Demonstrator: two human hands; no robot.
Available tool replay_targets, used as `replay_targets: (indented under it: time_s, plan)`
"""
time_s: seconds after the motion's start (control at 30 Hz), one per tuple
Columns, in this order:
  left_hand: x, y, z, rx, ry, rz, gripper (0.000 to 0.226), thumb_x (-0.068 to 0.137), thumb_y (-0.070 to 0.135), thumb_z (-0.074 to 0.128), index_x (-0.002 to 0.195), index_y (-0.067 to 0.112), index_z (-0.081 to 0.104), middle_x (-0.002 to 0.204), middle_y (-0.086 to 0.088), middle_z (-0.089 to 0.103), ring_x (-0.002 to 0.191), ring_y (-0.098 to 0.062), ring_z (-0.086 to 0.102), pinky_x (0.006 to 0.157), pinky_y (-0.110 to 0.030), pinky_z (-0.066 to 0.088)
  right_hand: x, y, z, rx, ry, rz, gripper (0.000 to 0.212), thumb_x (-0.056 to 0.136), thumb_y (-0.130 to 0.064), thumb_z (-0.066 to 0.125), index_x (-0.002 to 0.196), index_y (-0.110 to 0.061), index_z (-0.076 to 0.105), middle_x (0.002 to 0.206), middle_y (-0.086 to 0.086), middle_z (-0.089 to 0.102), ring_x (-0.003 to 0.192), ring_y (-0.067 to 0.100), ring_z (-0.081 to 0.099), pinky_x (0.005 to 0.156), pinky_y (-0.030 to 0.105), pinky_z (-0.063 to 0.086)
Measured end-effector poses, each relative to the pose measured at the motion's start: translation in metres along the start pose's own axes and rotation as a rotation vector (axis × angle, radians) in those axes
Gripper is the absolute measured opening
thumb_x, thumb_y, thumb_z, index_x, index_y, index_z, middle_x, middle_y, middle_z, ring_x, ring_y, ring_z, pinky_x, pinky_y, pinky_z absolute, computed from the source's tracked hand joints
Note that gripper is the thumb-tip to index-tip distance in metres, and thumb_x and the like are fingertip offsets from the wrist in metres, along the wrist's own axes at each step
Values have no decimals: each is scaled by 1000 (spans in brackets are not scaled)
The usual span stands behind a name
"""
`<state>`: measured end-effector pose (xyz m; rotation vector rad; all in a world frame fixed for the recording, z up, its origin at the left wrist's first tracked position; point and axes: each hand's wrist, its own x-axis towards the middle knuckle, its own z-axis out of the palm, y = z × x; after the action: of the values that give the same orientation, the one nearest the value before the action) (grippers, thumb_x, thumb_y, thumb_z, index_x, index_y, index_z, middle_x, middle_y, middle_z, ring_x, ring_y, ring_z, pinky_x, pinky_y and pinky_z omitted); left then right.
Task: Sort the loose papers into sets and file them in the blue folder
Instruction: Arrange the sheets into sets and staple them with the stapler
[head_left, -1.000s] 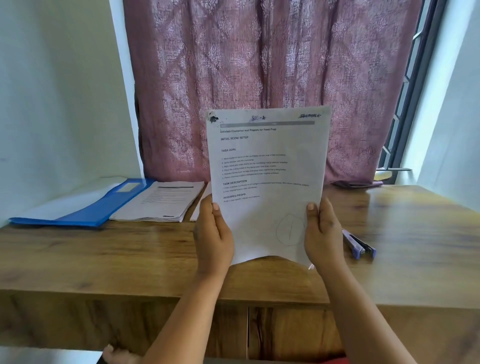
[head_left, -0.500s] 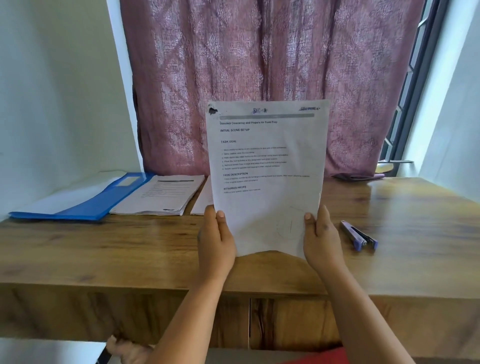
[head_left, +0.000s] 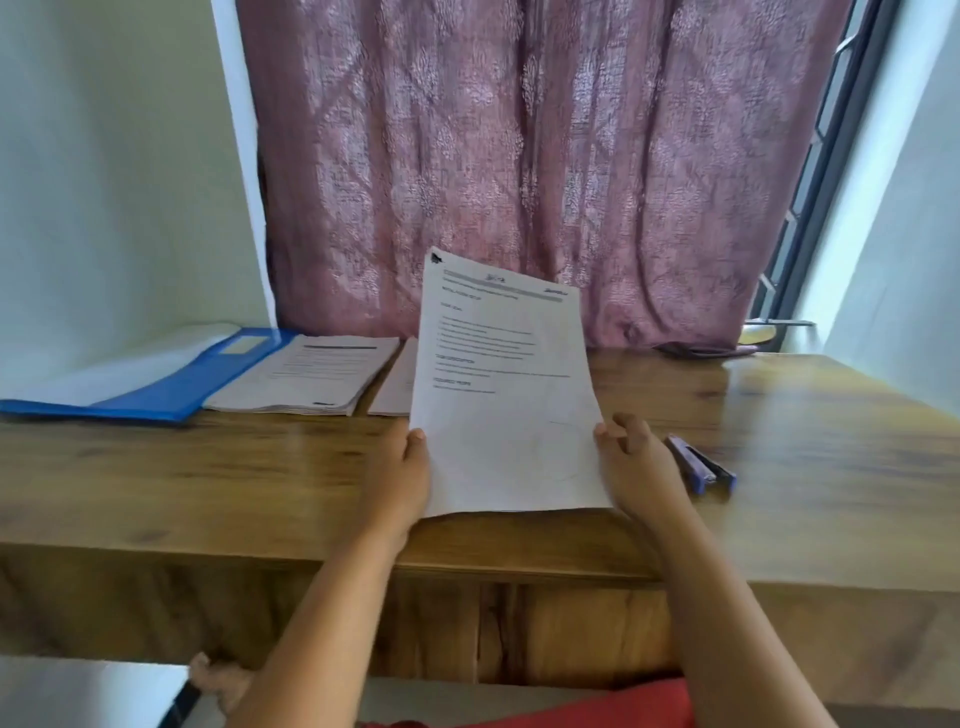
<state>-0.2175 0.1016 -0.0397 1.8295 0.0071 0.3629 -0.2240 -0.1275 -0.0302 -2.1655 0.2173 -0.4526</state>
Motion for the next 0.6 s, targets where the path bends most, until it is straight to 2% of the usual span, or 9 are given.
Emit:
replay_targets:
  time_s: [0.07,0.13,0.23,0.33,0.43,0.53,0.6]
  plan:
    - [-1,0,-2,-8,-19,-16,23,106,26,32,110,21,54,100,6,59,94,-7,56,80,-30,47,2,-1,2,-25,24,-7,37,102,-33,42,128,-8,51,115,13,62,101,27,58,82,32,44]
    - [-4,1,-4,-17,-27,-21,25,106,26,32,107,18,56,99,3,59,93,-10,57,78,-29,48,7,-1,4,-42,-23,37,39,102,-38,40,124,-9,53,116,13,62,105,29,59,85,35,46]
    - [-6,1,-6,-16,-51,-19,24,106,26,33,105,19,56,99,1,60,94,-13,58,77,-30,48,14,-2,5,-149,-135,96,49,104,-41,32,132,-5,49,126,16,58,113,32,56,90,36,43]
    - [-5,-1,-8,35,-101,-57,25,106,25,34,106,18,58,100,1,62,94,-14,58,75,-29,48,16,2,7,-152,-112,66,42,104,-34,36,131,-5,51,123,15,60,106,28,57,84,33,44]
    - [-2,2,-18,43,-294,-195,25,105,26,41,112,20,64,106,1,67,96,-15,61,82,-34,51,15,10,4,-114,-75,43,35,103,-30,40,122,-6,56,110,11,62,93,24,57,71,30,43]
    - [3,16,-35,74,-527,-283,19,100,28,51,108,22,67,102,5,71,96,-11,60,72,-26,42,15,15,-3,-52,-87,24,32,102,-27,43,113,-4,60,100,11,65,84,23,59,67,31,45]
    - [17,23,-40,77,-586,-301,24,97,38,54,111,24,66,110,3,71,104,-15,60,84,-31,44,13,17,-6,-25,-75,15,30,102,-28,43,108,-4,61,92,9,65,77,19,58,62,28,44]
